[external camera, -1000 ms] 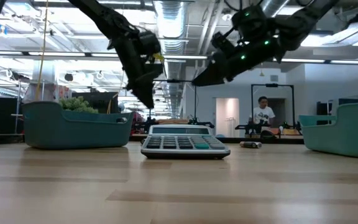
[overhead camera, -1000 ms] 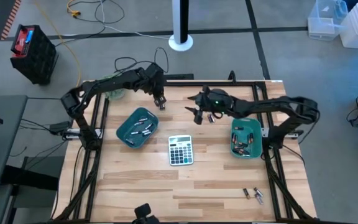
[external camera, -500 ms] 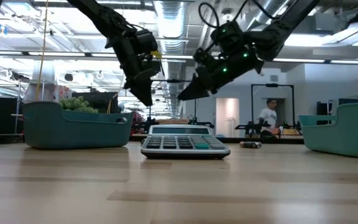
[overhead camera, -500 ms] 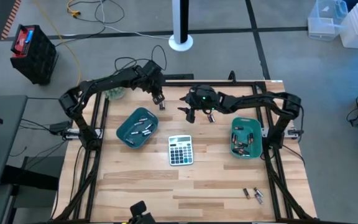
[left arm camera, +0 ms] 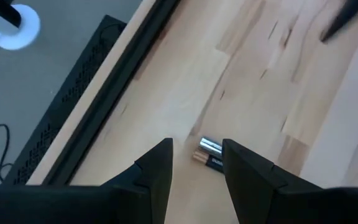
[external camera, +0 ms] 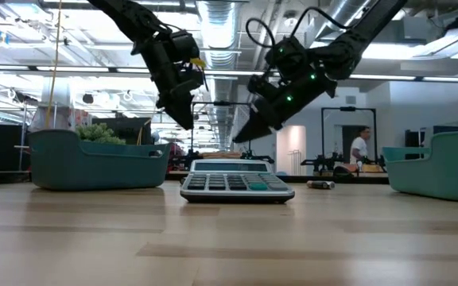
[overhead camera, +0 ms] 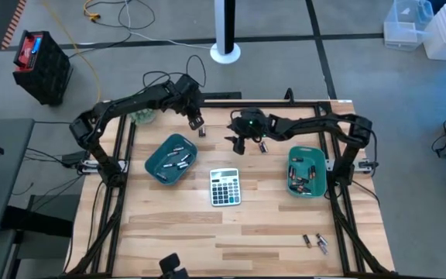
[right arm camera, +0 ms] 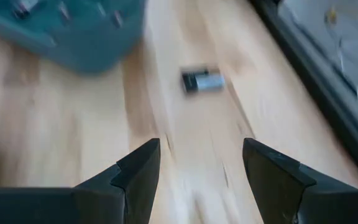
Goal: Sort batteries
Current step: Put the silver/black battery into the blue bin
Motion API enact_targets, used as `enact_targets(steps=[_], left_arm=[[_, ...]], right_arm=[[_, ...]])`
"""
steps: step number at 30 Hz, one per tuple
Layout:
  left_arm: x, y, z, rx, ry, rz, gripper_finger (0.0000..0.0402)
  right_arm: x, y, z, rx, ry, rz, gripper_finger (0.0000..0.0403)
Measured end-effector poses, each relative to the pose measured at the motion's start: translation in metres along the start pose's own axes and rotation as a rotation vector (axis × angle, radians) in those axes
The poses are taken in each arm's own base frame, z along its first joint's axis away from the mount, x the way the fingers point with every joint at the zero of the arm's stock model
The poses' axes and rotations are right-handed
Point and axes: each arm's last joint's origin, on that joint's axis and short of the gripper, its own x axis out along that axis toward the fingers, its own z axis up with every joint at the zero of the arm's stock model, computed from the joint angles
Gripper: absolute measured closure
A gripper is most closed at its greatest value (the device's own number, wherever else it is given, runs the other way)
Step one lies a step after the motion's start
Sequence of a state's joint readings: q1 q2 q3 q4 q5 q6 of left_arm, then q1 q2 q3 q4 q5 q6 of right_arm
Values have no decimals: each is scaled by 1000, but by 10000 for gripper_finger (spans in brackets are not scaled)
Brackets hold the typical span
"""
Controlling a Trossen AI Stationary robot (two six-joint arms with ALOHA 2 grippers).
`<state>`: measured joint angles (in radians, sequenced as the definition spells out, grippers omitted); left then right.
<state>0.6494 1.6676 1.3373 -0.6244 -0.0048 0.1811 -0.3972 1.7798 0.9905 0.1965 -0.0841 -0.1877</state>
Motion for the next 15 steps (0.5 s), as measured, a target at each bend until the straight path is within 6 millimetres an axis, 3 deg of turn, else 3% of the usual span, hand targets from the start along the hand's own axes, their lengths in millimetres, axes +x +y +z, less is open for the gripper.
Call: enact_targets(steps=[4,8,15], left_arm=[[-1,-3,0,8,1,-6,269],[-9,-4,4,11,-50,-32,269],[-54,-15,8,17,-203,-48,269]], right_arm=[[1,-2,-7,-27,62,-1,159],[2,2,3,-164,-3,15,159],[14,-13,38,-229,53,155,158]])
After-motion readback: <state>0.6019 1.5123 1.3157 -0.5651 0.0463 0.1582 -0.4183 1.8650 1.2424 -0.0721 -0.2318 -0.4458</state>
